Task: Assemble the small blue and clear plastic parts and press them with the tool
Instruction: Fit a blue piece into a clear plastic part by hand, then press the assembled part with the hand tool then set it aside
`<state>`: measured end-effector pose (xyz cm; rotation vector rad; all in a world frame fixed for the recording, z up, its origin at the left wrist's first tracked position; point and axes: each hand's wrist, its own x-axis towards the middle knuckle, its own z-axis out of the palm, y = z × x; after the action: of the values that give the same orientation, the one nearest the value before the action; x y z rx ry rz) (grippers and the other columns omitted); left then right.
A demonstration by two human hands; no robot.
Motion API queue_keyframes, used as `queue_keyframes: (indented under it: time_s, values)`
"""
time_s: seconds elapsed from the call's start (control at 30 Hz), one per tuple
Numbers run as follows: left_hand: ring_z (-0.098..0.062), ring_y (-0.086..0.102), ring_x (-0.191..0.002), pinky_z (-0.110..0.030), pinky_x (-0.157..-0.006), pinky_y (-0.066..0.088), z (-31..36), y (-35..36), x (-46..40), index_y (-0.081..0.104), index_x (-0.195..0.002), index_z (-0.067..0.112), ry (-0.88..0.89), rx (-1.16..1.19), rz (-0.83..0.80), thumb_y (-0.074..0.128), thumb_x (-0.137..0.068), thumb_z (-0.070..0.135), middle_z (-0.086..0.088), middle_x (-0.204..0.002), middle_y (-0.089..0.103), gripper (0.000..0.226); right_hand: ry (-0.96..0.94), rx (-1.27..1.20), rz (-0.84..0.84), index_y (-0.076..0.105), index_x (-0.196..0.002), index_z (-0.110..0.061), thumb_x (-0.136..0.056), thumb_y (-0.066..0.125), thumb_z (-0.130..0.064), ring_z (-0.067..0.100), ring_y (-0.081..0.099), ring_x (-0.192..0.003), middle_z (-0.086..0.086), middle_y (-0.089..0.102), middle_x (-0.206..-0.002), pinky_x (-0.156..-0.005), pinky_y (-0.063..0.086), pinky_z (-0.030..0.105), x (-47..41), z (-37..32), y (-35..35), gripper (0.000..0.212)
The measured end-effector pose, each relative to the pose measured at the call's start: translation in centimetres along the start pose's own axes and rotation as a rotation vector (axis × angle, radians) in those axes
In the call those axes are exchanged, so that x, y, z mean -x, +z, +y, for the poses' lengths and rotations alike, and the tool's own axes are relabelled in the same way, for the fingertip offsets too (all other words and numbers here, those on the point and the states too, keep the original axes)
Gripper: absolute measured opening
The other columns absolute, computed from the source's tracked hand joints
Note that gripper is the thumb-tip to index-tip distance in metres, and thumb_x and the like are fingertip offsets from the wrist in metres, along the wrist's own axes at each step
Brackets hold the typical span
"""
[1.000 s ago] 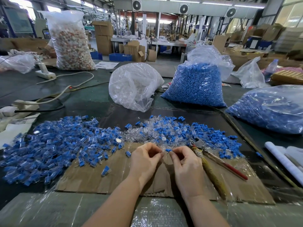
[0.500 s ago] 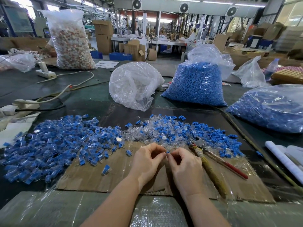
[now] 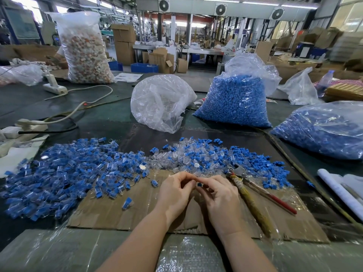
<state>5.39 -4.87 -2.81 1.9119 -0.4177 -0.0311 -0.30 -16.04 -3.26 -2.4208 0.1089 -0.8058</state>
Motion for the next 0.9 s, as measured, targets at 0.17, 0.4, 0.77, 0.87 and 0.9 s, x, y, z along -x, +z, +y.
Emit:
queue_keyframes:
  time_s: [0.17, 0.4, 0.77, 0.87, 0.9]
  values:
    - [0.006, 0.06, -0.069, -0.006, -0.067, 0.045, 0.0, -0.1, -0.1, 0.064, -0.079, 0.029, -0.006, 0.013, -0.015, 0.062, -0.087, 0.01, 0.013, -0.075, 0.066, 0.02, 0.006, -0.009, -0.004, 0.073, -0.096, -0.023, -0.08, 0.07, -0.028, 0.011, 0.055, -0.08, -0.012, 0.059, -0.082, -0.08, 0.042, 0.037, 0.0, 0.0, 0.1, 0.017]
    - [-0.001, 0.06, -0.066, -0.01, -0.062, 0.047, 0.2, -0.2, -0.6, 0.063, -0.08, 0.024, -0.071, 0.034, -0.053, 0.066, -0.085, 0.011, 0.006, -0.075, 0.066, 0.014, 0.071, 0.0, -0.025, 0.067, -0.11, -0.02, -0.082, 0.07, -0.022, 0.015, 0.055, -0.097, -0.007, 0.061, -0.097, -0.091, 0.04, 0.037, -0.5, -0.2, -0.6, 0.028]
    - [-0.012, 0.057, -0.064, -0.011, -0.049, 0.046, 1.3, -0.3, -0.9, 0.062, -0.089, 0.005, -0.303, 0.392, -0.016, 0.058, -0.088, 0.001, -0.009, -0.08, 0.06, 0.006, 0.64, 0.719, -0.338, 0.015, -0.147, -0.019, -0.09, 0.038, -0.06, 0.029, 0.027, -0.137, 0.01, 0.028, -0.15, -0.11, 0.019, 0.053, -1.7, 3.0, -5.6, 0.074]
    - [-0.009, 0.055, -0.056, -0.011, -0.042, 0.042, 1.6, -0.4, -1.0, 0.062, -0.093, 0.003, -0.344, 0.412, -0.011, 0.057, -0.089, 0.002, -0.008, -0.076, 0.059, 0.006, 0.618, 0.776, -0.366, 0.022, -0.145, -0.018, -0.092, 0.037, -0.057, 0.028, 0.031, -0.134, 0.009, 0.034, -0.146, -0.109, 0.022, 0.052, -1.6, 3.0, -5.6, 0.068]
    - [-0.008, 0.054, -0.052, -0.012, -0.04, 0.039, 1.6, -0.5, -1.1, 0.062, -0.095, 0.003, -0.351, 0.402, -0.014, 0.057, -0.09, 0.004, -0.007, -0.074, 0.059, 0.006, 0.584, 0.79, -0.357, 0.028, -0.142, -0.018, -0.093, 0.037, -0.054, 0.028, 0.036, -0.13, 0.01, 0.038, -0.142, -0.107, 0.028, 0.049, -1.6, 2.9, -5.5, 0.061]
